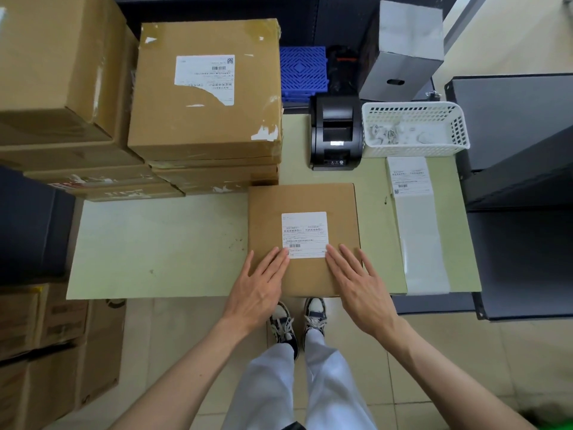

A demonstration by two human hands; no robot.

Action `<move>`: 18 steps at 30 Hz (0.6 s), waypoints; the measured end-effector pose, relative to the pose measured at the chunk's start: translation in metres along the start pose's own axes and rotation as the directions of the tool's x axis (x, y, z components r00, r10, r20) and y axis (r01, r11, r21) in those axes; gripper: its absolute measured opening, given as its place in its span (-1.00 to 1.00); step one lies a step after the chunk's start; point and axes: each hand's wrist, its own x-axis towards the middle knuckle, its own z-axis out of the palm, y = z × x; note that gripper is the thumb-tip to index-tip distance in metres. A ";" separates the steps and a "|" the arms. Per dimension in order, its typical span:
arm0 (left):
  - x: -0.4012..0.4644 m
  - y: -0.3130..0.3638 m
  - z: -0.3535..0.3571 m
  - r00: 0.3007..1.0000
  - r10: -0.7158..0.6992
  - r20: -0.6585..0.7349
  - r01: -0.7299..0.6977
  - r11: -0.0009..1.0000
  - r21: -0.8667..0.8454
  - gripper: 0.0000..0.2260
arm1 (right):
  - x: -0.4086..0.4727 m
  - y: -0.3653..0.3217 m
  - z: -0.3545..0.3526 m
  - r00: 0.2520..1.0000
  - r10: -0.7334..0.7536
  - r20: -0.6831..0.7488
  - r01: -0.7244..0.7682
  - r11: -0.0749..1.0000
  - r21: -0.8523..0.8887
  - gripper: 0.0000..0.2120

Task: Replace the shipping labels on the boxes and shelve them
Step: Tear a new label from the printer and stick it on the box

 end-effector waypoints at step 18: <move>0.070 -0.029 -0.030 0.990 -0.091 0.105 0.085 0.994 0.064 -0.50 | 0.077 0.020 -0.014 0.997 0.072 0.040 -0.073 0.997 0.016 -0.40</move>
